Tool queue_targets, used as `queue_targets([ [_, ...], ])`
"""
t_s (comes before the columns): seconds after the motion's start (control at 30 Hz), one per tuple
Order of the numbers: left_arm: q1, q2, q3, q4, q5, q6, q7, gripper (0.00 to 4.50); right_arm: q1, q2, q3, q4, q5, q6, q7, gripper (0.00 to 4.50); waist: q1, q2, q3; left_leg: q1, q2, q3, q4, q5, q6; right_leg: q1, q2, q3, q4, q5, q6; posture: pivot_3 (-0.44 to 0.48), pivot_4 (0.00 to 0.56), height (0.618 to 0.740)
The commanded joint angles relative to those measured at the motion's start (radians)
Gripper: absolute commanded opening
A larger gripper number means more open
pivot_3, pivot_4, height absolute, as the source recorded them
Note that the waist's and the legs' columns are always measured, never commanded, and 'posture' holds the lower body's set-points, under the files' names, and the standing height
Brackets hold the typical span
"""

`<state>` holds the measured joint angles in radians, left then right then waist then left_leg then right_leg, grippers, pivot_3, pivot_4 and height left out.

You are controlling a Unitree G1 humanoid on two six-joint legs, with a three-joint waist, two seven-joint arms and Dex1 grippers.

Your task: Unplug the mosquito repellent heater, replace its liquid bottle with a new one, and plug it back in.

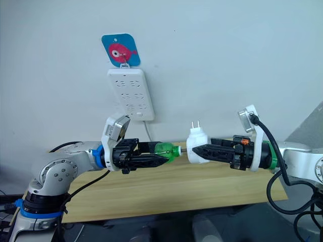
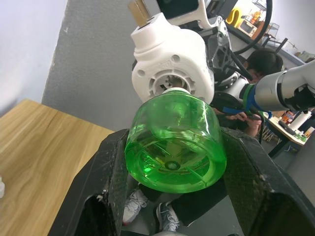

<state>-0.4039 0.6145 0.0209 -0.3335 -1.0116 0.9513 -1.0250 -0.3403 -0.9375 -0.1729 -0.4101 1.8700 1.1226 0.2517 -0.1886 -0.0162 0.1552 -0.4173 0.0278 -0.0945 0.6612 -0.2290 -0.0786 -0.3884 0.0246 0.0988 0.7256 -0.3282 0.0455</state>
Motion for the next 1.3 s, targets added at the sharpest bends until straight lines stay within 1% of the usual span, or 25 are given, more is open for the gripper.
queue_targets([
  [0.03,-0.016,0.007,-0.004,-0.001,0.009,-0.021,-0.026,2.36,-0.001,-0.020,-0.005,-0.025,0.045,-0.023,0.022,3.04,0.001,0.000,0.000,0.000,0.000,0.000,0.000,0.000,0.000,0.000,0.000,0.000,0.000,0.000,0.000,-0.184,0.069,0.692],
  [0.53,-0.027,-0.007,-0.022,-0.002,0.022,-0.020,-0.049,2.36,0.000,-0.036,0.016,-0.034,0.057,-0.055,0.011,3.04,0.002,0.000,0.000,0.000,0.000,0.000,0.000,0.000,0.000,0.000,0.000,0.000,0.000,0.000,0.000,-0.182,0.069,0.692],
  [1.3,-0.048,-0.049,-0.041,0.006,0.032,-0.021,-0.039,2.36,-0.003,-0.025,0.046,-0.054,0.043,-0.075,-0.007,3.04,0.002,0.000,0.000,0.000,0.000,0.000,0.000,0.000,0.000,0.000,0.000,0.000,0.000,0.000,0.000,-0.185,0.068,0.692],
])
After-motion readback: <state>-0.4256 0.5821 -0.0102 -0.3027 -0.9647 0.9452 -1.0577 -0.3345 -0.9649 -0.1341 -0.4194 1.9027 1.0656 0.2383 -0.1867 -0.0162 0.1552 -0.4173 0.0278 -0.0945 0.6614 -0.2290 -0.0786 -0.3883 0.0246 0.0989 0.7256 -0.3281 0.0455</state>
